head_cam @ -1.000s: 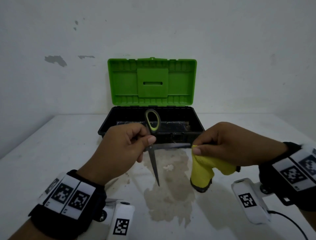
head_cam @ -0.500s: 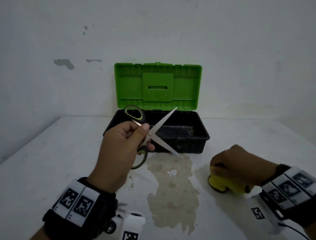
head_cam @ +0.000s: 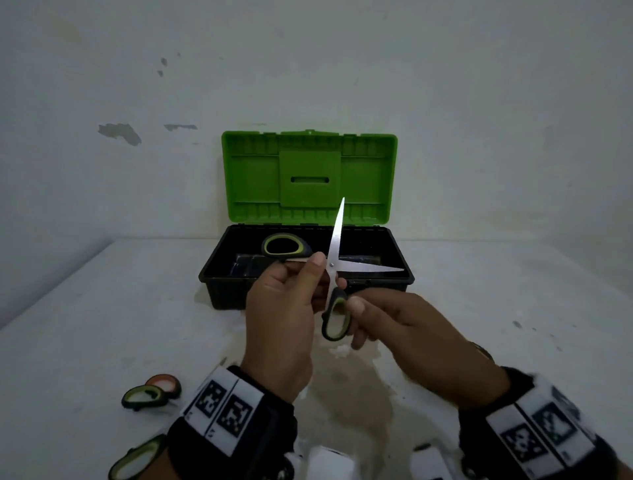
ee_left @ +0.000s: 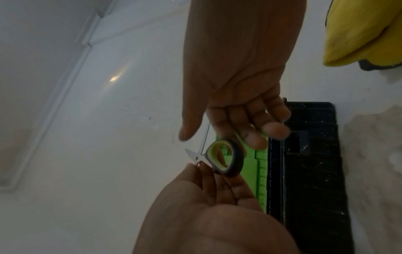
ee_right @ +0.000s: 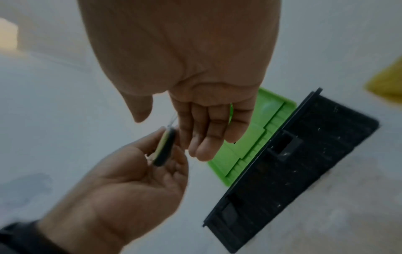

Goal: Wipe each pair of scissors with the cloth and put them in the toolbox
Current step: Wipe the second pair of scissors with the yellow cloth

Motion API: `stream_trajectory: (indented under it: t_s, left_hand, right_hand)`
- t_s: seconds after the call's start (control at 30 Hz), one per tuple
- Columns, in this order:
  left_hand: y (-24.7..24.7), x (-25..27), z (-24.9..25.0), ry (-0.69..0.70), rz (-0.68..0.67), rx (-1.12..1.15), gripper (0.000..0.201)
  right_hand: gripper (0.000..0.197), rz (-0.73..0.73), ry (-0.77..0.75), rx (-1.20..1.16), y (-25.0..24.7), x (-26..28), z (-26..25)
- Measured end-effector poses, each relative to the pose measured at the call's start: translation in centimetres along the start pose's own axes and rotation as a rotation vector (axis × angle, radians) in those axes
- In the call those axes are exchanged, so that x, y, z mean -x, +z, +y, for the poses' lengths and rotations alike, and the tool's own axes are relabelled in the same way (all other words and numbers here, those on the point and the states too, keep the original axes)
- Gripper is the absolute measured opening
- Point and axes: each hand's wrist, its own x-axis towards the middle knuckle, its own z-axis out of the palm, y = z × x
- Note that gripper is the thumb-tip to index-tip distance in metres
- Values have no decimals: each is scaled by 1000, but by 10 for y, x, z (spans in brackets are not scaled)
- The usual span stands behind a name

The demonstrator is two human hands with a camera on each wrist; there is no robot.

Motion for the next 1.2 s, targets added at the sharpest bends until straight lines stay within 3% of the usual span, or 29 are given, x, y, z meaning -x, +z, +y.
stream_trajectory:
  t_s: [0.1,0.3,0.57,0.97,1.2]
  left_hand:
    - [0,1,-2,-24,-8,4,16]
    - [-24,-13,8,-42,-8,-59,14]
    - [-47,-11,10,83,-188,-512,13]
    - [-47,0,-5,73,-152,-562,21]
    - [-49,6,-9,70,-124,-564,19]
  right_hand:
    - [24,63,43,-142,8,-1,-4]
    - [31,133,138,-294,0,3,2]
    - [24,262,192,-491,12,-4,4]
    - [26,464,205,-579,59,-5,5]
    - [27,470,213,-577,72,-4,1]
